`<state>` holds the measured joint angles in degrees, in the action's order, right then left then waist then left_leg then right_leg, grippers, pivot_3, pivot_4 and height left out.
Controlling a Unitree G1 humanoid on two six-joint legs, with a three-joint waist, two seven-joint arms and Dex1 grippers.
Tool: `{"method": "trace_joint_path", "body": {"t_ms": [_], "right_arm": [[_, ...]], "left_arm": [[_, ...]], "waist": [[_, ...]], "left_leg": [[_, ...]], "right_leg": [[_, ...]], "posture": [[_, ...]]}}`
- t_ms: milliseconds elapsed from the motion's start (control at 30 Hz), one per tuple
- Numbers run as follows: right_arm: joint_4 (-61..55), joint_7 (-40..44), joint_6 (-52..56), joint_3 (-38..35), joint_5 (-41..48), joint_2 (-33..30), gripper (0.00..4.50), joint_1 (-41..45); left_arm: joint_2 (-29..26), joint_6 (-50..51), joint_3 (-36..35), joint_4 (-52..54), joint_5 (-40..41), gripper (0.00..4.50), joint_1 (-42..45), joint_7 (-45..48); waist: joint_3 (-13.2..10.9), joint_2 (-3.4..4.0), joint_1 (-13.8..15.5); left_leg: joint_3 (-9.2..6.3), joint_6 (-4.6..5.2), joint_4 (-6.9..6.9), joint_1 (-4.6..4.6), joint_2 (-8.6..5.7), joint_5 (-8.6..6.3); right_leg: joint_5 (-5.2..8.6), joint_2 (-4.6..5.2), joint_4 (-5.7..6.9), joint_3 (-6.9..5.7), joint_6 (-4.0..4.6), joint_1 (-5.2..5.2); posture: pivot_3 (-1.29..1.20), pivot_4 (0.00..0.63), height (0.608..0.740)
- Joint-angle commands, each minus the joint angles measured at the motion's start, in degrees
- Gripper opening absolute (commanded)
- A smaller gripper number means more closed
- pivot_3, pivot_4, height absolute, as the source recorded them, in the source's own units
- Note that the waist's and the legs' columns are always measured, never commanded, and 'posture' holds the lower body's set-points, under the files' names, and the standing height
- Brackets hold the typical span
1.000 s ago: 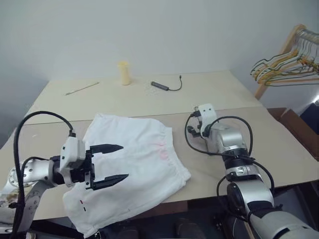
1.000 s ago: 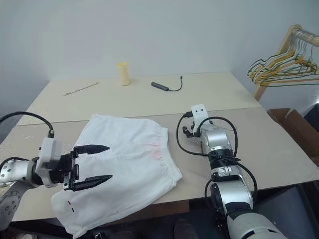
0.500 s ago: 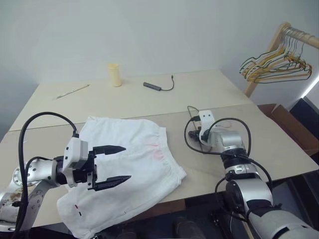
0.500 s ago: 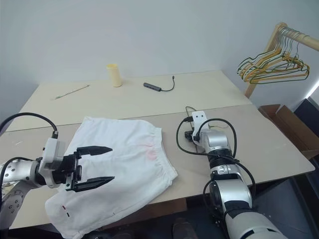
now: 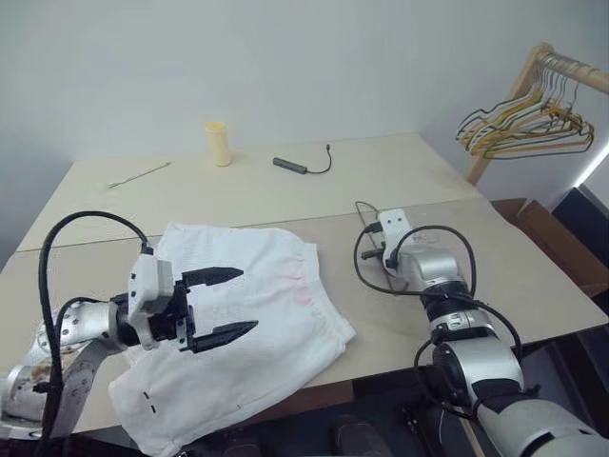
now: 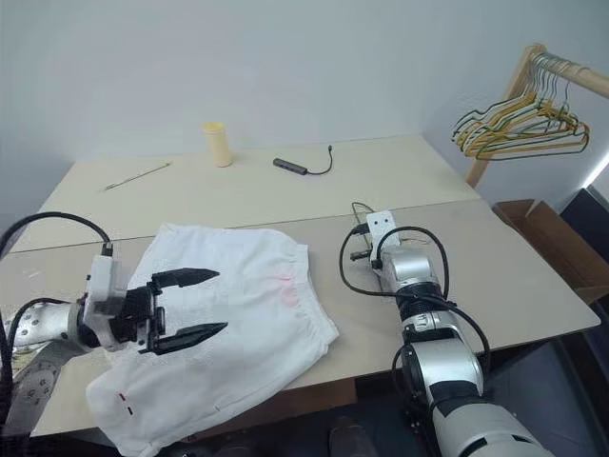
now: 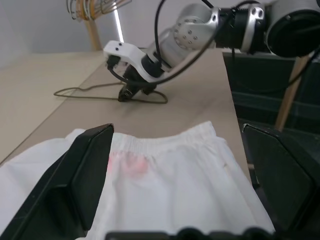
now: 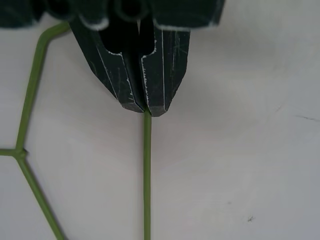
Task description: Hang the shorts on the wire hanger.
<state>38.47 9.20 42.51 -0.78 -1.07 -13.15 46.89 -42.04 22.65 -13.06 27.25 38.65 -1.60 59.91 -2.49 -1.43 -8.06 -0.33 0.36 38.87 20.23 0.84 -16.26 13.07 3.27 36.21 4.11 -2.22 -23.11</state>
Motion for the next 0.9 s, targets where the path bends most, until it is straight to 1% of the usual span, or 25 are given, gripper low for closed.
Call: {"method": "trace_joint_path", "body": {"t_ms": [33,67,133,200,267,333,500,567,733,767,800,833,900], "right_arm": [[-13.0,-1.0,-5.3,-0.7,0.0,-0.7,0.06,-1.4],[-15.8,-0.6,-5.8,-0.9,0.4,-0.7,0.06,-2.2],[-24.9,0.7,-6.6,-1.9,2.5,-0.3,0.06,-4.1],[-33.2,3.5,-8.8,-1.0,4.0,-0.4,0.06,-6.5],[-41.9,7.9,-14.0,2.1,4.4,-1.6,0.06,-10.1],[-47.3,10.8,-19.2,5.2,3.3,-3.0,0.06,-13.1],[-54.7,15.6,-27.8,11.6,0.7,-5.9,0.06,-18.9],[-55.9,16.1,-30.2,13.5,-0.7,-6.3,0.06,-20.4],[-55.8,15.7,-33.0,15.0,-2.0,-5.3,0.06,-21.8],[-55.6,15.7,-33.5,15.2,-2.3,-5.3,0.0,-21.9],[-55.4,15.7,-33.7,15.2,-2.5,-5.2,0.0,-22.0],[-55.3,15.7,-34.0,15.3,-2.6,-5.1,0.0,-22.0],[-55.0,16.1,-34.6,15.4,-2.8,-5.2,0.0,-22.1]], "left_arm": [[3.1,13.3,0.9,-2.3,5.1,4.5,7.3,-14.1],[4.1,16.5,0.9,-2.8,7.0,4.5,8.9,-16.8],[9.4,22.6,-0.8,-4.6,17.4,4.5,13.8,-23.9],[15.2,26.9,-3.0,-8.2,26.2,4.5,19.0,-33.1],[21.0,28.1,-4.7,-12.9,32.5,4.5,24.4,-42.9],[23.7,28.6,-5.5,-15.0,36.0,4.5,27.6,-47.4],[26.0,27.7,-4.5,-15.9,37.2,4.5,32.8,-51.7],[26.4,26.9,-4.1,-15.2,36.5,4.5,33.7,-51.2],[26.3,26.3,-2.6,-13.6,34.6,4.5,33.6,-51.0],[26.6,25.8,-2.6,-13.5,34.5,4.11,33.5,-51.2],[26.8,25.5,-2.7,-13.6,34.4,3.98,33.5,-51.5],[27.0,25.2,-2.7,-13.6,34.0,3.61,33.5,-51.8],[27.1,24.4,-2.4,-13.8,32.7,3.03,33.7,-52.3]], "waist": [[0.0,0.05,0.1],[-0.1,0.08,0.1],[-0.1,0.09,0.0],[-0.1,0.09,-0.1],[0.0,0.07,-0.1],[0.0,0.06,-0.4],[0.0,0.05,-1.0],[0.0,0.05,-1.2],[0.0,0.05,-2.0],[0.0,0.05,-2.0],[0.0,0.05,-2.1],[0.0,0.05,-2.1],[0.0,0.05,-2.1]], "left_leg": [[-0.08,0.0,0.04,0.03,0.0,0.0],[-0.22,0.0,0.05,0.06,-0.01,0.0],[-0.47,0.0,0.05,0.09,-0.04,0.0],[-0.53,0.0,0.07,0.15,-0.06,0.0],[-0.63,0.0,0.08,0.22,-0.07,0.0],[-0.69,-0.01,0.08,0.23,-0.08,-0.01],[-0.74,-0.11,0.09,0.2,-0.22,0.0],[-0.75,-0.24,0.09,0.16,-0.27,0.07],[-0.76,-0.29,0.09,0.07,-0.29,0.11],[-0.77,-0.29,0.09,0.07,-0.31,0.11],[-0.78,-0.29,0.09,0.07,-0.32,0.11],[-0.78,-0.29,0.09,0.08,-0.33,0.11],[-0.8,-0.29,0.08,0.08,-0.32,0.11]], "right_leg": [[-0.02,0.01,0.0,0.0,-0.04,-0.02],[-0.03,0.02,0.02,0.03,-0.06,-0.06],[-0.07,0.05,-0.02,0.06,-0.14,-0.07],[-0.1,0.11,-0.05,0.03,-0.2,-0.09],[-0.14,0.17,-0.12,0.0,-0.27,-0.08],[-0.15,0.18,-0.12,-0.03,-0.28,-0.07],[-0.15,0.16,-0.11,0.02,-0.28,-0.06],[-0.16,0.16,-0.11,0.04,-0.27,-0.02],[-0.16,0.13,-0.11,0.04,-0.27,0.06],[-0.16,0.14,-0.12,0.05,-0.27,0.07],[-0.16,0.15,-0.12,0.05,-0.27,0.07],[-0.16,0.15,-0.13,0.05,-0.27,0.06],[-0.16,0.15,-0.14,0.05,-0.27,0.06]], "posture": [[-0.06,0.0,0.74],[-0.06,0.0,0.74],[-0.07,0.0,0.74],[-0.08,0.0,0.74],[-0.09,0.0,0.74],[-0.11,0.0,0.74],[-0.13,0.0,0.74],[-0.13,0.0,0.74],[-0.14,0.0,0.74],[-0.14,0.0,0.74],[-0.14,0.0,0.74],[-0.14,0.0,0.74],[-0.14,0.0,0.74]]}}
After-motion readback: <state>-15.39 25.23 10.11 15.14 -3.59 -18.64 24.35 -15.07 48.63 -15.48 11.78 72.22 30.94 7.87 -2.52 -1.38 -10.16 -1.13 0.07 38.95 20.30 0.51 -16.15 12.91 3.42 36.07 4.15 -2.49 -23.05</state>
